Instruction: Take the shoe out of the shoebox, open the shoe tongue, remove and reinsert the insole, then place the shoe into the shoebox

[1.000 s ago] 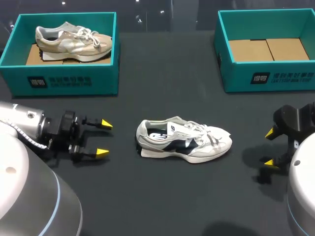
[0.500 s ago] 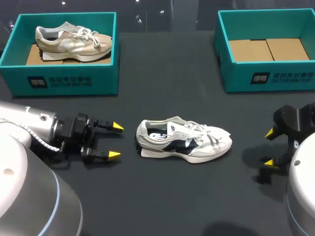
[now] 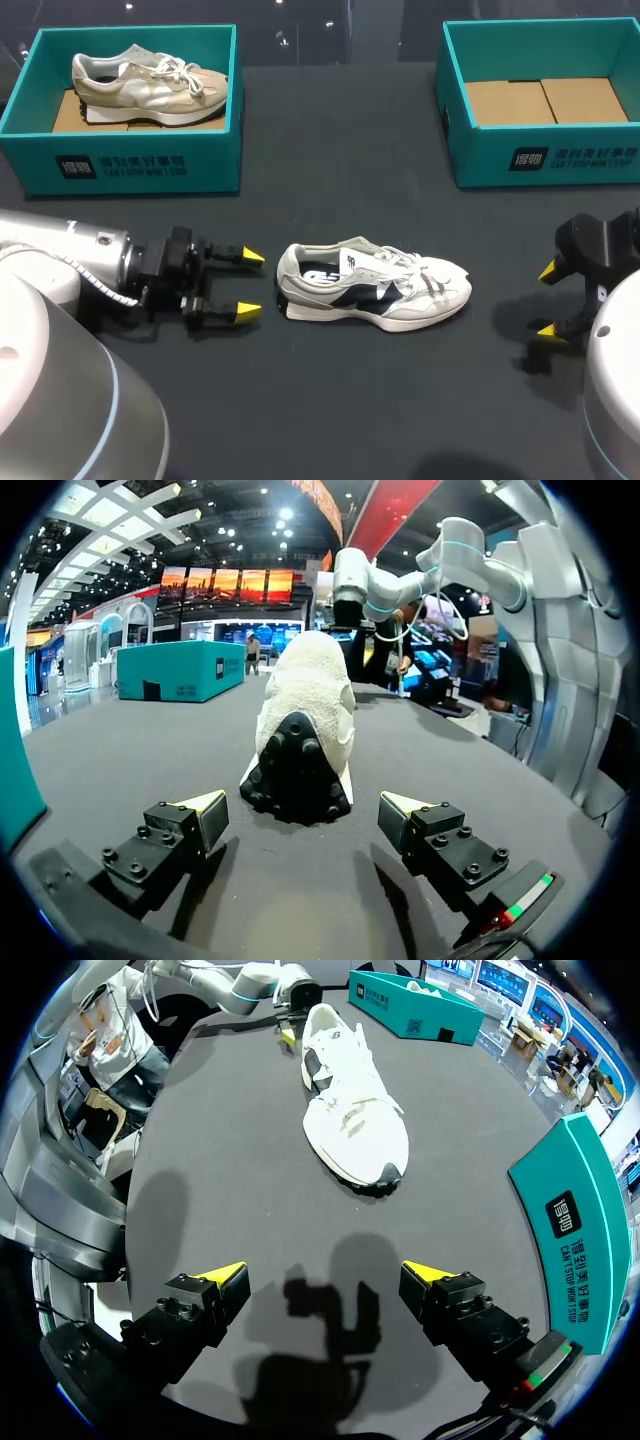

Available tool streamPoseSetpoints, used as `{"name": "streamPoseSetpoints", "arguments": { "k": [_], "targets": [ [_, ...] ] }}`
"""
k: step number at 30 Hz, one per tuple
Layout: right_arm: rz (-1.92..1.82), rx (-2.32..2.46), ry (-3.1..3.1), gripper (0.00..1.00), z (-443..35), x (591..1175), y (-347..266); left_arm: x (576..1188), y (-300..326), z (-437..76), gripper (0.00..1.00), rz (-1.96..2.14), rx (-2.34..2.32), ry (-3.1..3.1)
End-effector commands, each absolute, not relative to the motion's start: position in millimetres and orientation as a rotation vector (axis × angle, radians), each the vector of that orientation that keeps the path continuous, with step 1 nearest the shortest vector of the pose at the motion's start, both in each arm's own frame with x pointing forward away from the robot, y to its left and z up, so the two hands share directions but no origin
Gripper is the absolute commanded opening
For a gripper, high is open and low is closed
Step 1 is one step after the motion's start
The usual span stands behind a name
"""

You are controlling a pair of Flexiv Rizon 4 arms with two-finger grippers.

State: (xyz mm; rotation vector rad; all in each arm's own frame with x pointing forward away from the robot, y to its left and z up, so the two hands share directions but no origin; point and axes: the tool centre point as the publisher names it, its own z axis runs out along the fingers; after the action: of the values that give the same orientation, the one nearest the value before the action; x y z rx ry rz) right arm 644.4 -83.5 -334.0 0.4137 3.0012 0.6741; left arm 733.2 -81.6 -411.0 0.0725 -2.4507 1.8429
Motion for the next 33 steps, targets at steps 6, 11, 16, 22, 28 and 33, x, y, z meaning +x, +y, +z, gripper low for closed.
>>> {"name": "streamPoseSetpoints", "arguments": {
  "k": [6, 11, 16, 22, 28, 33],
  "targets": [
    [0.671, 0.414, 2.998, 1.0, -333, 642, -83, 735, -99, -412, 1.0, 1.841, 0.086, -2.444],
    [0.671, 0.414, 2.998, 1.0, -333, 642, -83, 736, -106, -412, 1.0, 1.843, 0.094, -2.435],
    [0.671, 0.414, 2.998, 1.0, -333, 642, -83, 733, -114, -410, 1.0, 1.842, 0.09, -2.427],
    [0.671, 0.414, 2.998, 1.0, -333, 642, -83, 733, -121, -409, 1.0, 1.846, 0.084, -2.422],
    [0.671, 0.414, 2.998, 1.0, -333, 642, -83, 735, -127, -408, 1.0, 1.853, 0.083, -2.416],
    [0.671, 0.414, 2.998, 1.0, -333, 642, -83, 735, -132, -410, 1.0, 1.856, 0.089, -2.408]
  ]
}}
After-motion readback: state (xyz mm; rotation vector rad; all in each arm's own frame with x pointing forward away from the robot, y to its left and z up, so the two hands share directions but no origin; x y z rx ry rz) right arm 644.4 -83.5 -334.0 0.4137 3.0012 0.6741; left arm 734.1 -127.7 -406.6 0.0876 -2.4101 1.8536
